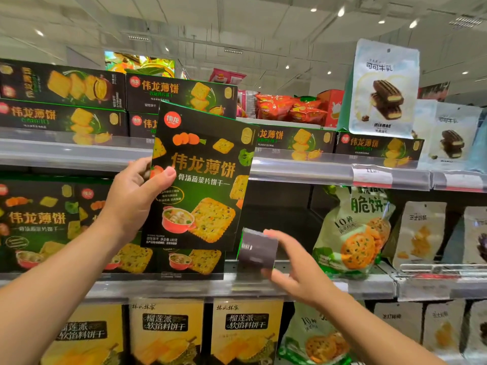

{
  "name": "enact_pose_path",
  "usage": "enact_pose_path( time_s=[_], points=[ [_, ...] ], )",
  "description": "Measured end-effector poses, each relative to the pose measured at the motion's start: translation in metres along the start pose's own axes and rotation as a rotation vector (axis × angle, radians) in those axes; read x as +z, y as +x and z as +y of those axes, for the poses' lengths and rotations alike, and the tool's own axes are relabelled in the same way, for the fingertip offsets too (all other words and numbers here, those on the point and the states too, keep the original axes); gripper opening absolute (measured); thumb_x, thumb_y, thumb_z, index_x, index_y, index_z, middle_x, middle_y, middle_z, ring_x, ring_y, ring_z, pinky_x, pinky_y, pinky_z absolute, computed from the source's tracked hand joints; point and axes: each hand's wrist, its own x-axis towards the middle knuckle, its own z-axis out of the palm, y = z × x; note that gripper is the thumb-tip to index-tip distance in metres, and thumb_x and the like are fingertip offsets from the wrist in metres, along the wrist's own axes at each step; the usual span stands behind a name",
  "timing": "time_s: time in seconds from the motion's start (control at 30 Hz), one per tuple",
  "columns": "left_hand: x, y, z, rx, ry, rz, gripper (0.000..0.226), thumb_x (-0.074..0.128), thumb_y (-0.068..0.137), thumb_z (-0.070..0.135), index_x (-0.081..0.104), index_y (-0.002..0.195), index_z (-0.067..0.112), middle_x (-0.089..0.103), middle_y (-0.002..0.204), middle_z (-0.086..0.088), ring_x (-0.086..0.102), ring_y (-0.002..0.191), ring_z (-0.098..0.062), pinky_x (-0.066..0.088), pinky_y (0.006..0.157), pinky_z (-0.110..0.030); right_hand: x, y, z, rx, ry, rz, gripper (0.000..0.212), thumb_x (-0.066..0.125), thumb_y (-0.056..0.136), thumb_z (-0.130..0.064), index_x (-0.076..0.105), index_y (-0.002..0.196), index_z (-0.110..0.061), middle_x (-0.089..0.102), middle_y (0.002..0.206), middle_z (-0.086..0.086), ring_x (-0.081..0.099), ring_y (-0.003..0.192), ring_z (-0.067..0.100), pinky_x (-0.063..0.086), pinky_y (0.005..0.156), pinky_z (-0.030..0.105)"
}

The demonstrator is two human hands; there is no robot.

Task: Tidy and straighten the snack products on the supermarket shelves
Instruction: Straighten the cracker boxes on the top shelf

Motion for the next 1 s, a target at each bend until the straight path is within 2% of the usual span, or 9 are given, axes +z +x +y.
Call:
enact_pose_path(
  time_s=[0.07, 0.1, 0.23, 0.37, 0.5, 0.6, 0.7, 0.83, 1.0],
  points=[
    [0.003, 0.000, -0.002, 0.008, -0.012, 0.008, 0.042, 0.070, 0.079, 0.045, 0.065, 0.113, 0.021, 0.074, 0.107, -0.008, 0.072, 0.096, -0.026, 0.059, 0.071, -0.031, -0.015, 0.005, -0.009, 0.084, 0.177, 0.079, 0.067, 0.062, 0.084, -0.054, 0.020, 0.137, -0.058, 0.044, 0.132, -0.037, 0.042, 0.126, -0.009, 0.038, 0.101, 0.011],
    [0.006, 0.001, -0.002, 0.008, -0.029, 0.020, 0.037, 0.069, 0.081, 0.043, 0.065, 0.112, 0.022, 0.074, 0.106, -0.007, 0.072, 0.095, -0.026, 0.059, 0.068, -0.029, -0.023, 0.007, -0.012, 0.107, 0.251, 0.120, 0.067, 0.062, 0.085, -0.050, 0.023, 0.139, -0.052, 0.047, 0.129, -0.036, 0.046, 0.124, -0.006, 0.041, 0.100, 0.013],
    [0.016, 0.004, 0.006, -0.006, -0.115, 0.048, 0.024, 0.070, 0.083, 0.043, 0.069, 0.101, 0.027, 0.075, 0.102, -0.006, 0.073, 0.092, -0.025, 0.059, 0.065, -0.028, -0.062, 0.020, -0.026, 0.086, 0.428, 0.194, 0.067, 0.062, 0.088, -0.034, 0.033, 0.148, -0.023, 0.055, 0.136, -0.011, 0.052, 0.126, 0.011, 0.043, 0.107, 0.041],
    [0.017, 0.007, 0.013, -0.031, -0.148, 0.052, 0.034, 0.071, 0.081, 0.045, 0.066, 0.105, 0.022, 0.075, 0.100, -0.008, 0.074, 0.089, -0.028, 0.059, 0.063, -0.030, -0.097, 0.030, -0.044, 0.164, 0.505, 0.226, 0.074, 0.063, 0.079, -0.057, 0.032, 0.144, -0.043, 0.051, 0.141, -0.012, 0.052, 0.126, 0.005, 0.043, 0.108, 0.043],
    [0.017, 0.007, 0.013, -0.009, -0.097, 0.044, 0.039, 0.076, 0.074, 0.053, 0.068, 0.102, 0.027, 0.075, 0.101, -0.009, 0.073, 0.091, -0.031, 0.060, 0.065, -0.034, -0.120, 0.040, -0.057, 0.172, 0.524, 0.236, 0.088, 0.061, 0.074, -0.068, 0.027, 0.149, -0.036, 0.050, 0.144, -0.001, 0.050, 0.130, 0.019, 0.043, 0.105, 0.054],
    [0.014, 0.010, 0.014, 0.042, -0.048, 0.079, 0.043, 0.076, 0.067, 0.059, 0.072, 0.100, 0.030, 0.076, 0.098, -0.008, 0.071, 0.096, -0.035, 0.056, 0.083, -0.046, -0.149, 0.057, -0.072, 0.120, 0.550, 0.268, 0.081, 0.066, 0.075, -0.061, 0.037, 0.142, -0.025, 0.061, 0.130, -0.002, 0.059, 0.120, 0.018, 0.047, 0.101, 0.052],
    [0.011, 0.013, 0.017, 0.052, -0.118, 0.107, 0.063, 0.083, 0.051, 0.068, 0.073, 0.098, 0.027, 0.076, 0.095, -0.010, 0.074, 0.084, -0.029, 0.060, 0.065, -0.033, -0.189, 0.083, -0.100, 0.036, 0.552, 0.208, 0.060, 0.070, 0.079, -0.052, 0.053, 0.129, -0.023, 0.070, 0.112, -0.002, 0.067, 0.105, 0.016, 0.055, 0.085, 0.040],
    [0.004, 0.016, 0.019, 0.039, -0.123, 0.097, 0.075, 0.085, 0.046, 0.068, 0.071, 0.102, 0.020, 0.075, 0.096, -0.014, 0.074, 0.083, -0.031, 0.059, 0.061, -0.030, -0.231, 0.126, -0.144, -0.086, 0.373, 0.110, 0.021, 0.055, 0.093, -0.035, 0.066, 0.109, -0.027, 0.073, 0.093, -0.004, 0.068, 0.087, 0.012, 0.055, 0.070, 0.025],
    [-0.005, 0.017, 0.015, -0.001, -0.134, 0.094, 0.069, 0.086, 0.047, 0.066, 0.071, 0.098, 0.022, 0.075, 0.095, -0.017, 0.074, 0.081, -0.035, 0.060, 0.059, -0.034, -0.254, 0.183, -0.173, -0.141, -0.203, 0.116, 0.026, 0.049, 0.100, -0.031, 0.054, 0.125, -0.034, 0.064, 0.109, -0.002, 0.064, 0.097, 0.019, 0.055, 0.078, 0.036]
  ],
)
